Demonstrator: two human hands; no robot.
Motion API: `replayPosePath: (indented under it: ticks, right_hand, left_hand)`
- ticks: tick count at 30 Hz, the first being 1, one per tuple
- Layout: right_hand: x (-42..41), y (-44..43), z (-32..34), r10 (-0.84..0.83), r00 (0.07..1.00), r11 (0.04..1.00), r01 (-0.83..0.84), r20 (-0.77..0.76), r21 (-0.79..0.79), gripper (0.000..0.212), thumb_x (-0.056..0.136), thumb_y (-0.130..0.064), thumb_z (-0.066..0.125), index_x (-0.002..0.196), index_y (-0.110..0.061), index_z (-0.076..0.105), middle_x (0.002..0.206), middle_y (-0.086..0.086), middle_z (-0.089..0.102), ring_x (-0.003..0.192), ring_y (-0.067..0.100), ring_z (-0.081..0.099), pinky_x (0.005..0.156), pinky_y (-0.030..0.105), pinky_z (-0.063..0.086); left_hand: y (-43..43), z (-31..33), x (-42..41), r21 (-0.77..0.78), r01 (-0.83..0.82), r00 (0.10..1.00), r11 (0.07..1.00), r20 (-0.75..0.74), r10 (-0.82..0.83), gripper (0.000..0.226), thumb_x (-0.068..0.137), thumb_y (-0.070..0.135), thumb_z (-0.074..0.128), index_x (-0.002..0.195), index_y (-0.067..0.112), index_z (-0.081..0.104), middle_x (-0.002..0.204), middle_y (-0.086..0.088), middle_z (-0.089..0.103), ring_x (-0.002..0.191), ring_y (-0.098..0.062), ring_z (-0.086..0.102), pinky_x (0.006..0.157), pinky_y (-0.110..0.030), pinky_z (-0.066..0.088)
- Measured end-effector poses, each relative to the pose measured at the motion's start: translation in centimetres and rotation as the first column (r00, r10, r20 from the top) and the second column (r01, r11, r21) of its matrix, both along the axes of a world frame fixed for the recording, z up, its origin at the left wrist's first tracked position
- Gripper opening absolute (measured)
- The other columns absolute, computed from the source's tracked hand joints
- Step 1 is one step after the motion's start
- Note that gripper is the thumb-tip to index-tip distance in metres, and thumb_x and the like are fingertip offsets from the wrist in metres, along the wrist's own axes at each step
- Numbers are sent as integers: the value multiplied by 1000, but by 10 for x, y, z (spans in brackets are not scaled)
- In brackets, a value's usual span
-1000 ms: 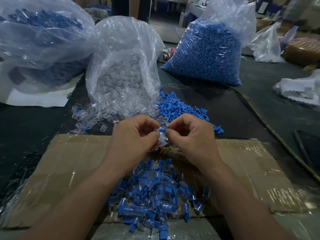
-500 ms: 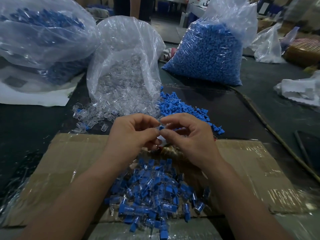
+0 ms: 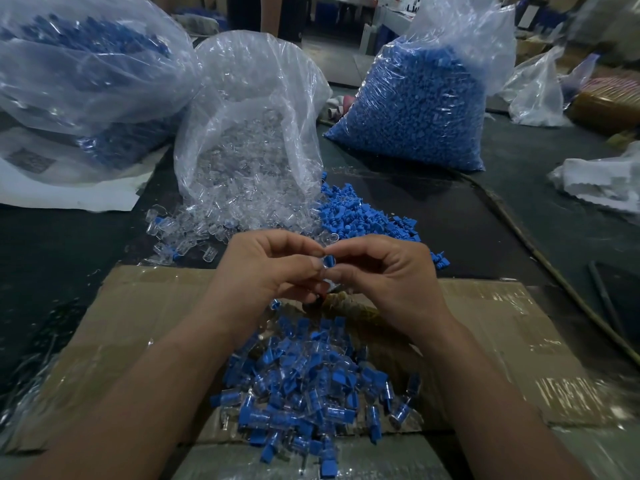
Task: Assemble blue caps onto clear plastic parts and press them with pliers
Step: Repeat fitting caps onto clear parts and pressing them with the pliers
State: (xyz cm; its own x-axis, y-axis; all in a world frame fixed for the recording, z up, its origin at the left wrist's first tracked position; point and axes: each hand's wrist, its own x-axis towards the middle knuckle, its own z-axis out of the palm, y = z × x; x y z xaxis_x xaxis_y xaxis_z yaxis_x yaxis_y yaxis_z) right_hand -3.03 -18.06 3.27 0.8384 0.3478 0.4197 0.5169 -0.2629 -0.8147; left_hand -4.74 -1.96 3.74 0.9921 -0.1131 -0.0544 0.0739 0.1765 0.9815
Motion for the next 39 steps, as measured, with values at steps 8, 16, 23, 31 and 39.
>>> replayPosePath:
  ticks: [8,16,23,31,39]
  right_hand:
    - [1,0,-1,-45,996,999,47,77,-26,31,70,-7,74,90,-28,65,76,-21,64,70,-2,64,65,13,52]
    - [1,0,-1,-16,981,995,35,194,-95,29,70,-11,73,97,-16,66,84,-16,63,79,-2,63,71,11,50]
    - [3,-2,-1,4,979,989,26,205,-145,28,70,-10,75,96,-13,68,86,-11,64,81,4,64,72,12,50]
    - [15,-29,5,-224,966,931,174,-127,-322,20,72,-26,74,77,-40,61,74,-21,63,75,-9,60,67,6,46]
    - [17,-44,12,-233,937,729,-10,-261,-685,62,58,-42,80,114,-39,53,98,-28,44,91,-7,44,74,17,35]
  left_hand:
    - [1,-1,2,-14,9,1000,1000,2,-9,12,57,8,66,69,7,67,66,-14,69,57,-21,67,48,-20,52]
    - [0,-2,2,-1,18,1000,1000,3,-18,4,57,11,68,60,13,68,64,-13,69,56,-20,67,49,-20,52]
    - [-2,-5,2,71,37,998,997,38,-40,10,76,-7,61,73,4,61,59,-9,67,54,-14,64,51,-18,52]
    - [6,-6,6,57,-105,989,993,108,98,15,80,-7,56,74,7,60,60,-2,66,59,-14,64,55,-18,52]
    - [8,-5,8,53,-139,985,989,114,132,16,81,-8,55,74,6,60,60,0,65,59,-12,64,53,-17,51]
